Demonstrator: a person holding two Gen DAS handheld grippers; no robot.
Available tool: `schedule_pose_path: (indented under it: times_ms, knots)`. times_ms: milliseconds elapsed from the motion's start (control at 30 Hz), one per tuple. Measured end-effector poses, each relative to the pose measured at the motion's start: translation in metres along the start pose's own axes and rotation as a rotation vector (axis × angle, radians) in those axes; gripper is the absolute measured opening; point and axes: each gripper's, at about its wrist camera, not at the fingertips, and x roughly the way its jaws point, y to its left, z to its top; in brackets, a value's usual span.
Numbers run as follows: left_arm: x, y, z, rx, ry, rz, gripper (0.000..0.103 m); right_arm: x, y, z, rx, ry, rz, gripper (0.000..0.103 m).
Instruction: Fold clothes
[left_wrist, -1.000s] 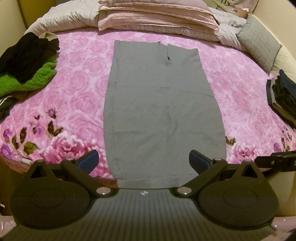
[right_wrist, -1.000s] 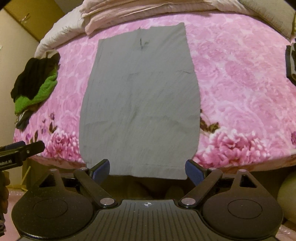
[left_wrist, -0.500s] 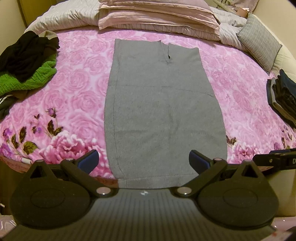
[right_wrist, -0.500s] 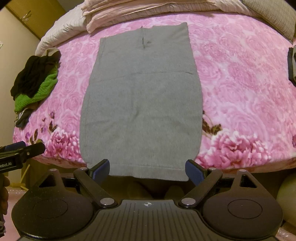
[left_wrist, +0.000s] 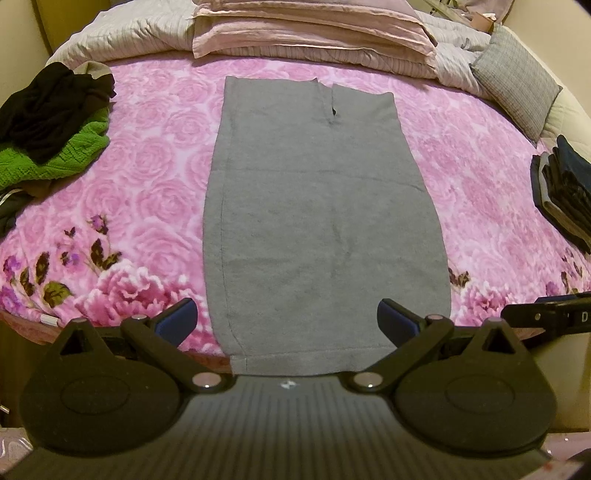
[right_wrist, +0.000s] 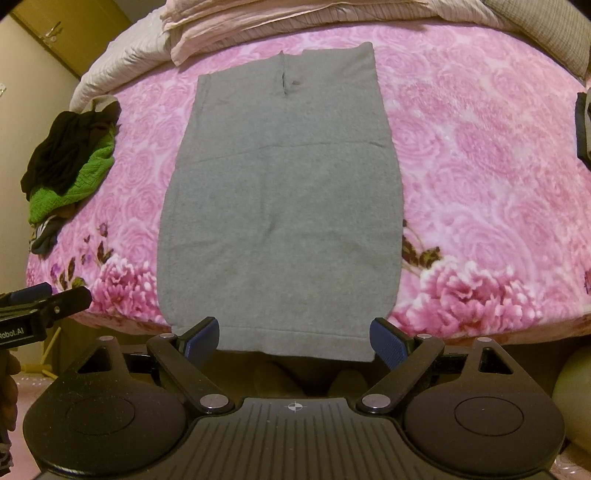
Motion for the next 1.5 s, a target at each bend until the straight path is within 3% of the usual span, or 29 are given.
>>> schedule_pose_path:
  times_ms: [600,933,1000,1200,1367,1500]
  knots:
    - [0.002,-0.003,-0.002,0.004,0.008,-0.006,0.102,0.003,-0.009,0.001,-0.011,0.013,0.003,0.086]
    - [0.009,-0.005,-0.021,0.049,0.001,-0.003,0.102,0.012,-0.016,-0.010,-0.058,0.050,-0.005,0.086]
    - [0.012,-0.005,-0.031,0.091,-0.011,0.011,0.102,0.016,-0.017,-0.014,-0.110,0.048,-0.019,0.086]
    - [0.028,0.002,-0.072,0.250,-0.068,0.051,0.101,0.029,-0.018,-0.046,-0.451,-0.055,-0.008,0.086]
    - [0.059,-0.005,-0.119,0.558,-0.101,0.109,0.087,0.047,-0.021,-0.086,-0.756,-0.137,-0.015,0.085]
    - [0.090,-0.007,-0.154,0.792,-0.110,0.100,0.081,0.067,-0.028,-0.103,-0.853,-0.148,-0.018,0.064]
